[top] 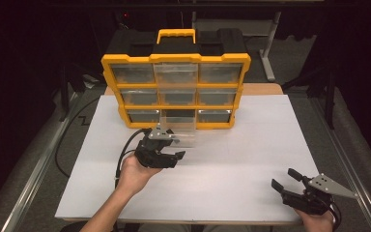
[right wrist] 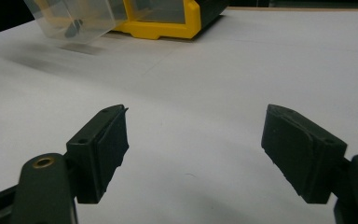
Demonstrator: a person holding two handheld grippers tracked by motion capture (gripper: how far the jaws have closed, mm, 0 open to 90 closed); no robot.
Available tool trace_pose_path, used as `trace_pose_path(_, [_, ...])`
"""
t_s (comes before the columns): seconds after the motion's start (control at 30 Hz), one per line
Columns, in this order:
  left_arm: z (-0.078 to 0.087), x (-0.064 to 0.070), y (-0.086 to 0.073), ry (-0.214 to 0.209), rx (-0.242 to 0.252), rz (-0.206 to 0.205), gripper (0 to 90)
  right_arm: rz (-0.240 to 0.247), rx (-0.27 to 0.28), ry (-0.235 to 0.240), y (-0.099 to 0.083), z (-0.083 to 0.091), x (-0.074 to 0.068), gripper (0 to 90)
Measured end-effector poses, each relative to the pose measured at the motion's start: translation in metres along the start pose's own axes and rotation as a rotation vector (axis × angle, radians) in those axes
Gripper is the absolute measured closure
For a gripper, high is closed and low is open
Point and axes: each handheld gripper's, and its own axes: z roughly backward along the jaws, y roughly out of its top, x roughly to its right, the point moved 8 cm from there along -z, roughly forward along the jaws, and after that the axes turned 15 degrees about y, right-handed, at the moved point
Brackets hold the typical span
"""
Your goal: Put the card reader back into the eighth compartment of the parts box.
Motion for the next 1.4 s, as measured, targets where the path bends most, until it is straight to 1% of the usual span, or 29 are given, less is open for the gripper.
trace_pose_path(0.27, [0.003,-0.005,-0.005,0.008,0.005,0.014,39.1,-0.001,-0.003,0.001,0.000,0.000,0.000,22.7])
trace_pose_path(0.77, [0.007,-0.015,-0.015,0.024,0.017,0.058,38.9,-0.001,-0.003,-0.001,0.000,0.000,0.000,22.8])
trace_pose_path(1.13, [0.010,-0.021,-0.020,0.034,0.021,0.072,38.7,0.000,-0.004,-0.001,0.000,0.000,0.000,22.8])
trace_pose_path(1.4, [0.011,-0.028,-0.026,0.048,0.023,0.090,38.6,-0.002,-0.006,-0.001,0.000,0.000,0.000,22.8])
